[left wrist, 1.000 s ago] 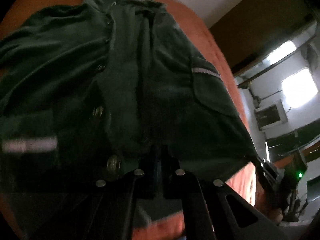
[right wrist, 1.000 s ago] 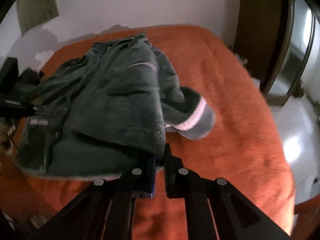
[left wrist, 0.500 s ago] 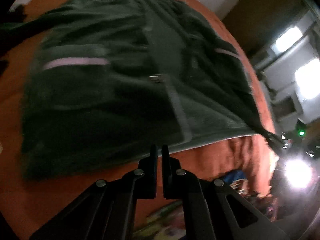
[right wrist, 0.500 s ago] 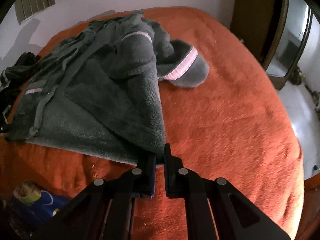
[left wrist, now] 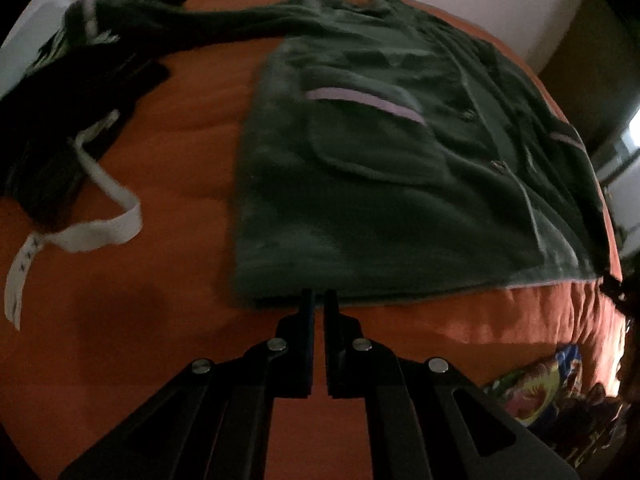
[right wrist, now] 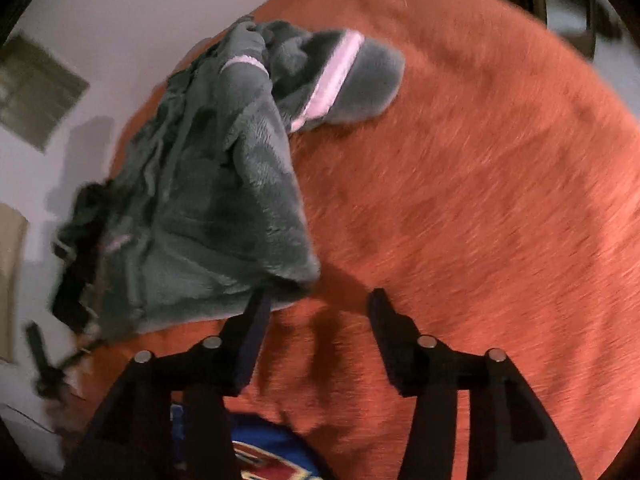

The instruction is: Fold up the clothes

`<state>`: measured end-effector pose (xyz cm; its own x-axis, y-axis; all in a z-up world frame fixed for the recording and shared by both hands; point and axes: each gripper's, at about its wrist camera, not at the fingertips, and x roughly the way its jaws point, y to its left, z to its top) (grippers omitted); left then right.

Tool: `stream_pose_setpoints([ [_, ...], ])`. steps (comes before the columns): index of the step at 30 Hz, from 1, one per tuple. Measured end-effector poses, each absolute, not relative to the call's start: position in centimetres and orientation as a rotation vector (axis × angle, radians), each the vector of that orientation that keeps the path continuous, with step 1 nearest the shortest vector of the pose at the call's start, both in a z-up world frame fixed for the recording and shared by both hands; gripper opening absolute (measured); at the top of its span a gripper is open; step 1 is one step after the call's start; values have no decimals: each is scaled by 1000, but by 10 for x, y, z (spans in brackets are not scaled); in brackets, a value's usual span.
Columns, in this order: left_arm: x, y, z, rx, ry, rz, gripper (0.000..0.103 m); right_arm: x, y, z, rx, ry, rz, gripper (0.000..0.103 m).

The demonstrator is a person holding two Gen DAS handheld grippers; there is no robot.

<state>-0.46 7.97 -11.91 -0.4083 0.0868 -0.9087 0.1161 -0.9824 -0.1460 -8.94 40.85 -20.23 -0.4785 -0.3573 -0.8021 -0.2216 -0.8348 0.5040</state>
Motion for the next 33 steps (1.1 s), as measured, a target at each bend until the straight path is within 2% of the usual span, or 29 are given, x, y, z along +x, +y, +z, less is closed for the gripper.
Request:
stream_pose_setpoints([
  [5, -6, 74, -130, 1706, 315, -2579, 5, -95, 400, -204, 1544, -835, -2527, 50],
  [6, -6, 74, -131, 1710, 314, -2574, 5, -95, 396, -201, 1528, -797, -2544, 42],
  [7, -6, 75, -133, 1714, 312, -2571, 5, -95, 391, -196, 1510, -751, -2565, 11],
  [8, -5, 76, -133, 1717, 309, -2573, 5, -95, 386, -190, 1495, -690, -2595, 4],
  [13, -4, 78, -129, 1712, 302, -2589, 5, -75, 371, -165, 1435, -292, -2774, 3],
  [14, -4, 78, -128, 1709, 317, -2593, 5, -74, 378, -174, 1502, -313, -2770, 0],
  [17, -6, 77, -127, 1712, 341, -2597, 5, -74, 412, -206, 1735, -523, -2672, 0],
  [19, -8, 77, -126, 1716, 331, -2590, 5, -77, 426, -194, 1722, -662, -2586, 0],
  [21, -7, 76, -120, 1700, 337, -2605, 5, -75, 429, -153, 1542, -673, -2637, 3],
  [22, -7, 75, -119, 1694, 344, -2614, 5, -75, 425, -130, 1438, -623, -2678, 19],
  [23, -8, 74, -118, 1691, 345, -2618, 5, -80, 414, -114, 1377, -544, -2691, 45],
  [24, -10, 73, -120, 1693, 345, -2615, 5, -88, 402, -105, 1351, -485, -2673, 55],
  [25, -13, 73, -123, 1701, 347, -2608, 5, -96, 389, -96, 1325, -428, -2653, 58],
  [28, -19, 71, -130, 1726, 378, -2574, 5, -133, 341, -94, 1331, -329, -2563, 58],
  [30, -18, 68, -130, 1739, 405, -2551, 5, -161, 301, -108, 1349, -277, -2497, 57],
  [33, -11, 67, -121, 1714, 405, -2582, 5, -193, 243, -135, 1390, -75, -2456, 57],
])
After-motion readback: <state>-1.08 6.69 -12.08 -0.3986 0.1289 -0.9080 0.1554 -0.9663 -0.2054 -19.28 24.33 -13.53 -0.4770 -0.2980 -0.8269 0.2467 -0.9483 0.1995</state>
